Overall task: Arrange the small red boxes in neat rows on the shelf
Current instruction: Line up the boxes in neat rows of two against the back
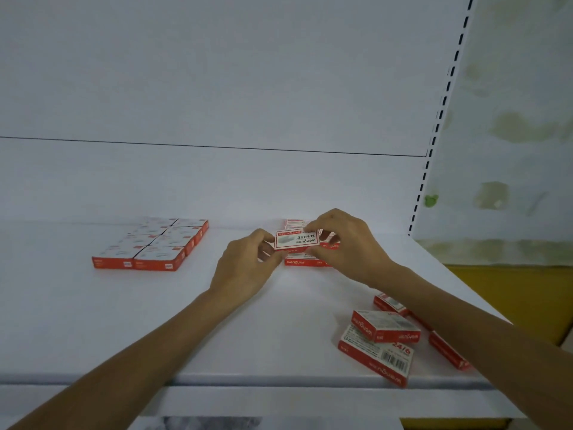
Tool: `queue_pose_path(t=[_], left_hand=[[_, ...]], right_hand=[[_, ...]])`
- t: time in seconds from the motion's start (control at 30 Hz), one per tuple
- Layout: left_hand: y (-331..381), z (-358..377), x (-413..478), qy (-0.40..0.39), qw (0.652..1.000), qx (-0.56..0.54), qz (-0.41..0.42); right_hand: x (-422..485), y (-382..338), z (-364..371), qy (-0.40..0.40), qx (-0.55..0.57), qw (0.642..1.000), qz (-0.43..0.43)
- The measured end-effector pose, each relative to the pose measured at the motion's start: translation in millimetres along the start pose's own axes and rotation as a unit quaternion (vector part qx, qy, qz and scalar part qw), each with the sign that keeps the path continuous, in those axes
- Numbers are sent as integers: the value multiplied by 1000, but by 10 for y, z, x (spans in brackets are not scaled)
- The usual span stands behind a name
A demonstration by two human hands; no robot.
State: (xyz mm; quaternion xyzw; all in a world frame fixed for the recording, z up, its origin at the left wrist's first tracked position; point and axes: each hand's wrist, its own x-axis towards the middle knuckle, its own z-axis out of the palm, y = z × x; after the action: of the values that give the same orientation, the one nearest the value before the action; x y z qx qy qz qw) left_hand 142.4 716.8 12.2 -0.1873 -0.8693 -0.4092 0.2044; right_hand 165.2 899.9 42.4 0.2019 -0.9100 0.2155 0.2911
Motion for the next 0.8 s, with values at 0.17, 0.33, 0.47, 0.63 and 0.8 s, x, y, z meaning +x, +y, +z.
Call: queue_pose_path(t=[0.17, 0.33, 0.47, 0.63, 0.8], left_hand=[[-112, 102, -89, -131, 973, 190, 19], [-128, 118, -86, -143, 966, 209, 46], [-139, 124, -91, -141, 965, 214, 52], [-153, 123, -83, -136, 966, 215, 56], [-151, 134, -88, -135, 966, 214, 60]], right_hand=[[-4, 114, 111, -21, -5, 998, 65], [-37, 208, 211, -85, -40, 991, 100], [40, 245, 232, -109, -50, 985, 127], [106, 252, 256, -108, -40, 981, 153], [144, 294, 269, -73, 22, 977, 197]])
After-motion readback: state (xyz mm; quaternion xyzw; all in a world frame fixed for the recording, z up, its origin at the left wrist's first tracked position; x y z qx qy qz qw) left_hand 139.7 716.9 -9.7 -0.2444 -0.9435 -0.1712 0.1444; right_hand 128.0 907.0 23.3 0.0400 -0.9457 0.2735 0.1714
